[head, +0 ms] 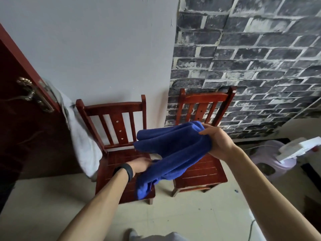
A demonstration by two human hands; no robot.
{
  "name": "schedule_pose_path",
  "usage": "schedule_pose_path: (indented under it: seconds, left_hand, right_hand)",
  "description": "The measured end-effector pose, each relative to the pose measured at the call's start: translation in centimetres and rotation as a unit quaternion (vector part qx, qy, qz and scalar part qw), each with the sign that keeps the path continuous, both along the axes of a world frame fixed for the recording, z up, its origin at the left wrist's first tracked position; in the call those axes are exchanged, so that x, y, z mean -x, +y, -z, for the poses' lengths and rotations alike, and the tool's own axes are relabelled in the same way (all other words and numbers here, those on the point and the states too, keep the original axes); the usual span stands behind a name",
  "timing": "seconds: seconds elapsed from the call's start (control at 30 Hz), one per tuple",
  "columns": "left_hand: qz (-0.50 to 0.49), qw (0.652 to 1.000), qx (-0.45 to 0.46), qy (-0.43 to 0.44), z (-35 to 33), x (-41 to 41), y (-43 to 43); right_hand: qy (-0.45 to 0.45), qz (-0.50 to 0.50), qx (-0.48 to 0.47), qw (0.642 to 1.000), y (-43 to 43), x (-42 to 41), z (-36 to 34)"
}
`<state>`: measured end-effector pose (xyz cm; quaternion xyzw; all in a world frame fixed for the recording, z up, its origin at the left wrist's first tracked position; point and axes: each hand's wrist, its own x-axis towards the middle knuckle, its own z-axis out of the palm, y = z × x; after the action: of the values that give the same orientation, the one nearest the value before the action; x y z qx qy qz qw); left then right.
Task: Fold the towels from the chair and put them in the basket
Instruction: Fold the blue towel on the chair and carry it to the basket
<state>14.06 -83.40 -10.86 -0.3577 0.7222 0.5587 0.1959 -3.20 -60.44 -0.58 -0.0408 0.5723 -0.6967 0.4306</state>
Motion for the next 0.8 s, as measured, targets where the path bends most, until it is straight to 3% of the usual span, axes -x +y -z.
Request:
schedule_pose_path:
  seconds: [0.1, 0.2, 0.33, 0.47, 0.6, 0.8]
  left_hand:
    - [-0.124, 0.988, -0.014, 0.093, -3.3, 0.0, -1.9]
    - [-0.202, 0.966, -0.046, 0.154, -4.8, -0.3, -4.1]
    - [-0.194, 0.97, -0.047, 0.136, -5.7, -0.3, -4.4]
    - [-0.235, 0.962, -0.089, 0.105, -4.7, -0.8, -4.5]
    - [-0.264, 0.955, -0.067, 0.115, -4.0, -1.2, -5.0]
    - [-0.308, 0.942, -0.051, 0.121, -4.8, -1.1, -4.9]
  right_hand:
    - [0.04, 0.093, -0.122, 0.987, 1.4, -0.2, 3.7]
    - [0.089, 0.094, -0.197, 0.972, 1.6, -1.5, 7.0]
    - [0.213, 0.065, -0.332, 0.917, -0.1, -2.2, 9.6]
    - [0.262, 0.045, -0.41, 0.873, -0.7, -1.6, 9.5]
    - [0.257, 0.066, -0.417, 0.87, -0.4, -0.7, 9.2]
    - [0.152, 0.216, -0.278, 0.924, 0.6, 0.0, 10.6]
